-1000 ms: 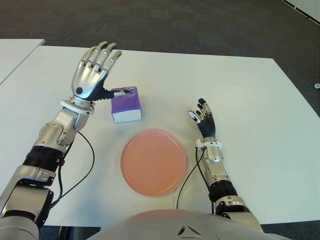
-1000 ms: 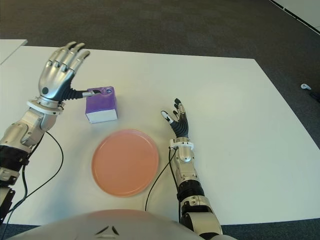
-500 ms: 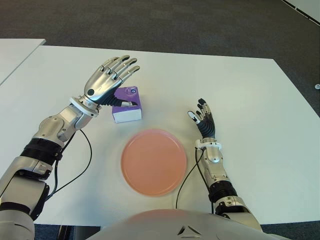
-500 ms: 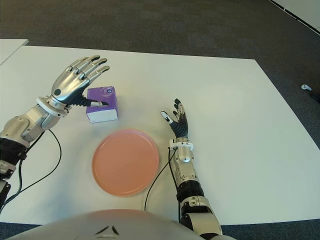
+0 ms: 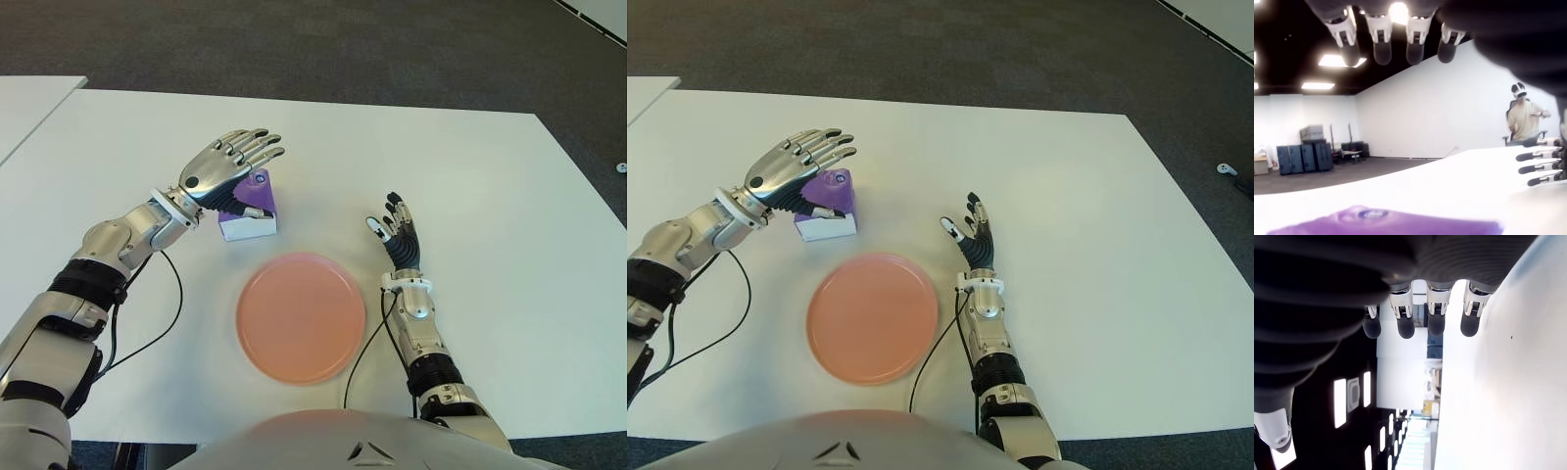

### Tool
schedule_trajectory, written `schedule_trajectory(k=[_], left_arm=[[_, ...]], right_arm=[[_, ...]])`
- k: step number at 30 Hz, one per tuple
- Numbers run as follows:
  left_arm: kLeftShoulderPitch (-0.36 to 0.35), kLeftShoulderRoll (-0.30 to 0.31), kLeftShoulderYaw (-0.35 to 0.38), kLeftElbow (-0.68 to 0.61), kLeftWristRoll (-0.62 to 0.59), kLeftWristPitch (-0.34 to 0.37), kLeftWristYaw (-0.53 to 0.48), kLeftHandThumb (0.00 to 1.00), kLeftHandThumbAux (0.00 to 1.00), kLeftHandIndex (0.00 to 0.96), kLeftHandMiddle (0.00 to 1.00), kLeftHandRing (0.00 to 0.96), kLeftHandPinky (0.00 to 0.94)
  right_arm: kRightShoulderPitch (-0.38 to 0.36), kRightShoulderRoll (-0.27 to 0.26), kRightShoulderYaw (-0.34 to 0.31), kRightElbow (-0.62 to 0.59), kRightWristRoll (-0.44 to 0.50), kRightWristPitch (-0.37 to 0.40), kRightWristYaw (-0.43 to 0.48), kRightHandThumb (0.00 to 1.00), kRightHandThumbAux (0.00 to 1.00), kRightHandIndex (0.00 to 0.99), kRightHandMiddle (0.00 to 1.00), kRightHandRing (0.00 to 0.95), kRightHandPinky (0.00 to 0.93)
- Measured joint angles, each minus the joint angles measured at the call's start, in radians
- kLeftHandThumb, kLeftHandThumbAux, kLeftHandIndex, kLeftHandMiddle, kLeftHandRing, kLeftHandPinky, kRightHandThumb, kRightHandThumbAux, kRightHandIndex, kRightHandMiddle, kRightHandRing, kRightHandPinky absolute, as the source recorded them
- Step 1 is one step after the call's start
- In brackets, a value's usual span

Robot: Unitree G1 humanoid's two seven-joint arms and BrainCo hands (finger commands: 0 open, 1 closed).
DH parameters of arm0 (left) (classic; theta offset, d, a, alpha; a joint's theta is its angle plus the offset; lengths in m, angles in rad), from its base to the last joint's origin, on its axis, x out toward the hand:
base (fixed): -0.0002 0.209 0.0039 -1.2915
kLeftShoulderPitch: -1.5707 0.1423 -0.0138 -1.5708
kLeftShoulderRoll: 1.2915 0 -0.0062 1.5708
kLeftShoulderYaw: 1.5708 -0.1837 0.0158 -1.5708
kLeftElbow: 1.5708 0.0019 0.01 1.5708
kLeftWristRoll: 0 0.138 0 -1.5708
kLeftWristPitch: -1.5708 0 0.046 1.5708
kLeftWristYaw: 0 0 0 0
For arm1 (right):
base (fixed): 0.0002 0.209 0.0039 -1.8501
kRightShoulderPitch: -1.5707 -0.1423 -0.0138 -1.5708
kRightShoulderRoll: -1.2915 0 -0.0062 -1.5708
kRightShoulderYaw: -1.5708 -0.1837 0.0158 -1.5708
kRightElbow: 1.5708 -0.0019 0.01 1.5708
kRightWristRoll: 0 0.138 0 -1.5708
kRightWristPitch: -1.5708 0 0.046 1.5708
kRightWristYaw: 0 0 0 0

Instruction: Put the tissue paper into the plate.

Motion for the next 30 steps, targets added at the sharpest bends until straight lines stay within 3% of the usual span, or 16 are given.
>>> schedule_trajectory(k=[13,30], left_arm=[[-0.066,-0.025,-0.085,0.154,0.026,0.013,0.008,0.036,0.307,0.000,0.000,0.000,0.000],[-0.128,-0.049,-0.166,0.303,0.057,0.116,0.078,0.009,0.299,0.000,0.000,0.000,0.000]], right_arm=[[-0.001,0.003,0.001,-0.001,-0.001,0.000,-0.001,0.012,0.549,0.000,0.000,0.000,0.000],[0.000,0.005,0.001,0.000,-0.002,0.000,-0.002,0.012,0.549,0.000,0.000,0.000,0.000]])
